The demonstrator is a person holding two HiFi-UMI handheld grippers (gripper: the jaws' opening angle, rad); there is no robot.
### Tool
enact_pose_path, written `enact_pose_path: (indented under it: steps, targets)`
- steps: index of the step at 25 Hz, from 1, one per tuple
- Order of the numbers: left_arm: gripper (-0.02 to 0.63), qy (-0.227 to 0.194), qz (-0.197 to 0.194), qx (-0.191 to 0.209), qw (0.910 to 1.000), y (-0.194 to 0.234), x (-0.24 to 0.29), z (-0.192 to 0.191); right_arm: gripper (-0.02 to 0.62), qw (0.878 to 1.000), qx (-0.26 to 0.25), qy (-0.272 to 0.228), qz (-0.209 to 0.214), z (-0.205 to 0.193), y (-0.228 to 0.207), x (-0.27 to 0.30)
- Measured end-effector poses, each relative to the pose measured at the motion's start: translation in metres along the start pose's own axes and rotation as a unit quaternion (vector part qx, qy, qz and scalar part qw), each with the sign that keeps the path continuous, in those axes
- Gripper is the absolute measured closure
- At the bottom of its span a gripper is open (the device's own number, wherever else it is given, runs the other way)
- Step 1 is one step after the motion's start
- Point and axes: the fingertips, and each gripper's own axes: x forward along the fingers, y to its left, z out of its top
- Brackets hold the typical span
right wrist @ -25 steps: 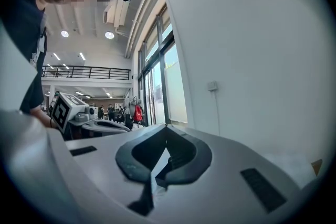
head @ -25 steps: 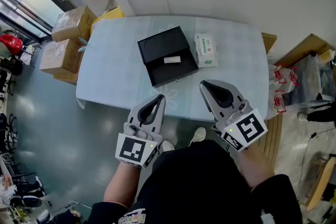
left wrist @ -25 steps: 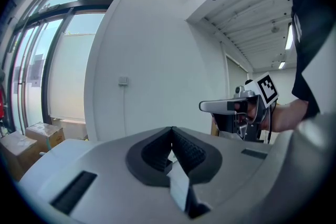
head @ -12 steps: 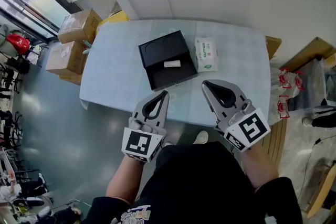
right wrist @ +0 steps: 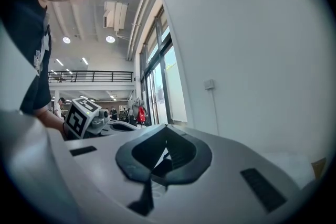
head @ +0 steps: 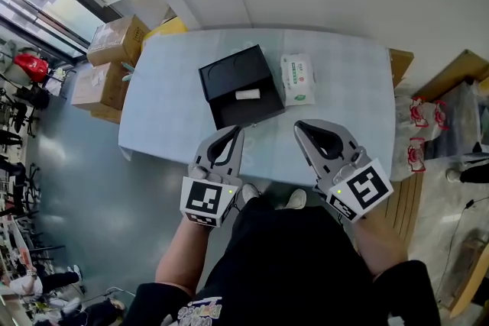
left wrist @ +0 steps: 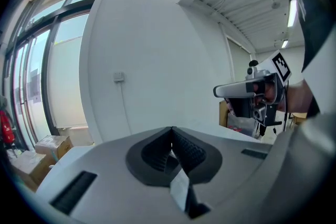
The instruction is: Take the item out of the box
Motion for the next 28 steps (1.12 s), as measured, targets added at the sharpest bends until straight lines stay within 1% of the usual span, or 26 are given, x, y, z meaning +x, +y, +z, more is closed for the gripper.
enact_pose_path:
  steps: [6,11,13,17,21,28]
  targets:
    - [0.597,0.027,-0.001,0.033,0.9991,0.005,0.02,-0.013,0.586,1.0,0.007,0.0,-0.008,-0.004,-0.011,-0.001]
    - [0.597,0.06,0.0,0.078,0.9951,0.013,0.041,-0.032,0.586,1.0,0.012,0.0,-0.028,-0.009,-0.024,-0.001]
    - [0.597,0.07,-0.006,0.092,0.9933,0.016,0.049,-0.04,0.586,0.999,0.014,0.0,-0.038,-0.01,-0.029,-0.001]
    - [0.597,0.092,-0.023,0.106,0.9899,0.022,0.068,-0.06,0.586,0.998,0.017,0.005,-0.057,-0.013,-0.04,0.001]
    - [0.597,0.121,-0.036,0.151,0.9804,0.027,0.086,-0.083,0.586,0.997,0.026,0.009,-0.074,-0.018,-0.051,0.008]
    - [0.597,0.16,-0.066,0.232,0.9572,0.039,0.116,-0.117,0.586,0.995,0.041,0.025,-0.086,-0.027,-0.06,0.029]
